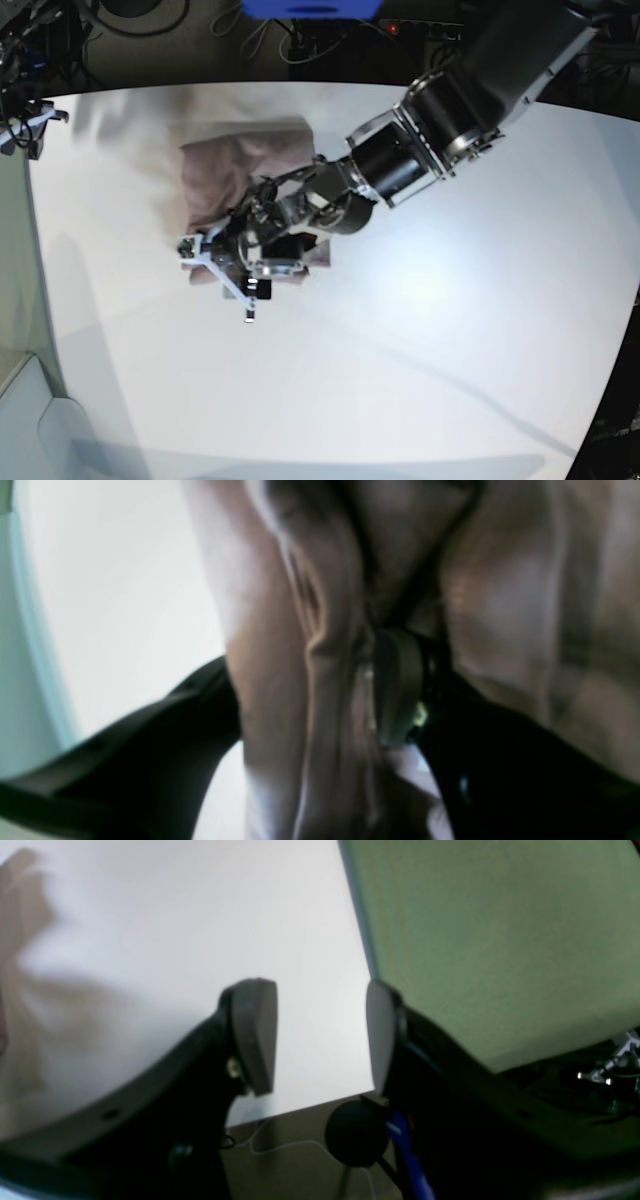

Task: Layout the t-shirt on the table in an organized manner, then fold the t-shirt properly
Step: 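Grasp the folded shirt with the left gripper and rotate it on the table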

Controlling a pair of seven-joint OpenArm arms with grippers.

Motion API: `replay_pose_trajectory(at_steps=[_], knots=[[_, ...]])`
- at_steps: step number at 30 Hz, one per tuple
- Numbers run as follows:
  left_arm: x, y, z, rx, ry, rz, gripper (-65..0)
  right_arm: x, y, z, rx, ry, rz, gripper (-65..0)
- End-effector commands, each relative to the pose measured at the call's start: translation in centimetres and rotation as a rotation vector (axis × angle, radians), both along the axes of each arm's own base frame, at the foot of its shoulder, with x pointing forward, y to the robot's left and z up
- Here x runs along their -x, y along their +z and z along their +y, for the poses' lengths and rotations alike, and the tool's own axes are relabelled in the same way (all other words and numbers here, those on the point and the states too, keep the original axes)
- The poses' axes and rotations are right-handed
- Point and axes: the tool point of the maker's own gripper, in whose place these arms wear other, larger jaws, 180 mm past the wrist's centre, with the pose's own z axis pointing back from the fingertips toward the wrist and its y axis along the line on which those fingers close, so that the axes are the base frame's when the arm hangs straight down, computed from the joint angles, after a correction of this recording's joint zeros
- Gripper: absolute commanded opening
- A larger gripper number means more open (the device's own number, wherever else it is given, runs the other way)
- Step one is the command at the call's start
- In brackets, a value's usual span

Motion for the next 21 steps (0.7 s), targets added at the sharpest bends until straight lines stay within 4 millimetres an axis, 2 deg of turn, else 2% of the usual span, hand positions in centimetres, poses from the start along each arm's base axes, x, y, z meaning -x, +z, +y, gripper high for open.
replay_pose_trajectory(at_steps=[1, 4, 8, 14, 19, 21], knots=[[-1.4, 1.0, 0.6, -0.036, 0.011, -0.025, -31.5, -0.5, 1.2, -0.2, 0.025, 0.015, -0.037, -39.2], [-3.1, 2.6, 0.8, -0.017, 0.036, -0.053, -31.5, -0.5, 1.2, -0.2, 0.023, 0.015, -0.037, -39.2], [-4.4, 4.0, 0.8, -0.008, 0.043, -0.082, -31.5, -0.6, 1.1, -0.1, 0.023, 0.016, -0.037, -39.2], [-4.8, 5.2, -0.4, 0.008, 0.026, -0.103, -31.5, -0.5, 0.9, 0.2, 0.011, 0.012, -0.037, -39.2], [-5.7, 6.5, -0.6, 0.014, 0.024, -0.132, -31.5, -0.6, 1.2, 0.5, 0.016, 0.014, -0.046, -39.2], [-6.4, 8.4, -1.0, 0.037, 0.013, -0.175, -31.5, -0.5, 1.2, 0.6, 0.013, 0.012, -0.047, -39.2]])
